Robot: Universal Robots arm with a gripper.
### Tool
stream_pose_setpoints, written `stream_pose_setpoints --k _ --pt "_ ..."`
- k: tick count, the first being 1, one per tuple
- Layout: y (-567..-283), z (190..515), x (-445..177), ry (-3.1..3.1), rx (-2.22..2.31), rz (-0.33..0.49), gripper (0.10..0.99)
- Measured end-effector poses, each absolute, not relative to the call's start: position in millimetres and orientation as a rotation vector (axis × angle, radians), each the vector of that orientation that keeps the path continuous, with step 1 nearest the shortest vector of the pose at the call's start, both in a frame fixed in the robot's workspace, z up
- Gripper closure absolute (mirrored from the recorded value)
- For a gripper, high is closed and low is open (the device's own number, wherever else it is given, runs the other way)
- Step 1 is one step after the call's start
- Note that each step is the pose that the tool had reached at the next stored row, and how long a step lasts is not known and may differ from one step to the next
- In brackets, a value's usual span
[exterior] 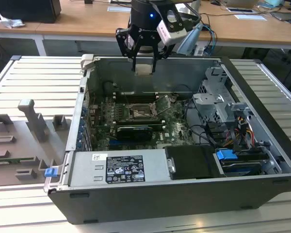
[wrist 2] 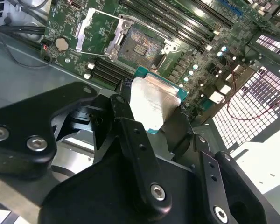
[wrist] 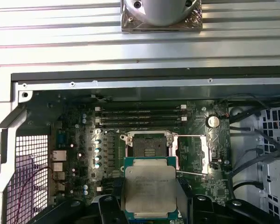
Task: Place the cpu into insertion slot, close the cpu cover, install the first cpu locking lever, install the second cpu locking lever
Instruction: 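Place the cpu into insertion slot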
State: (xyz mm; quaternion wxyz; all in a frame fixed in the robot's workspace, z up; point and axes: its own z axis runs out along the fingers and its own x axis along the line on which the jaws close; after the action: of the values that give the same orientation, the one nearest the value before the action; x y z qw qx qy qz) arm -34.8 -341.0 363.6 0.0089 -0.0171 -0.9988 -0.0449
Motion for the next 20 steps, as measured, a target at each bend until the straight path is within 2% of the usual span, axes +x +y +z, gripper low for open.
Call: stream_pose_setpoints --k 20 --pt "-341.0 363.6 -35.1 -3.113 -0.297 -0.142 0.561"
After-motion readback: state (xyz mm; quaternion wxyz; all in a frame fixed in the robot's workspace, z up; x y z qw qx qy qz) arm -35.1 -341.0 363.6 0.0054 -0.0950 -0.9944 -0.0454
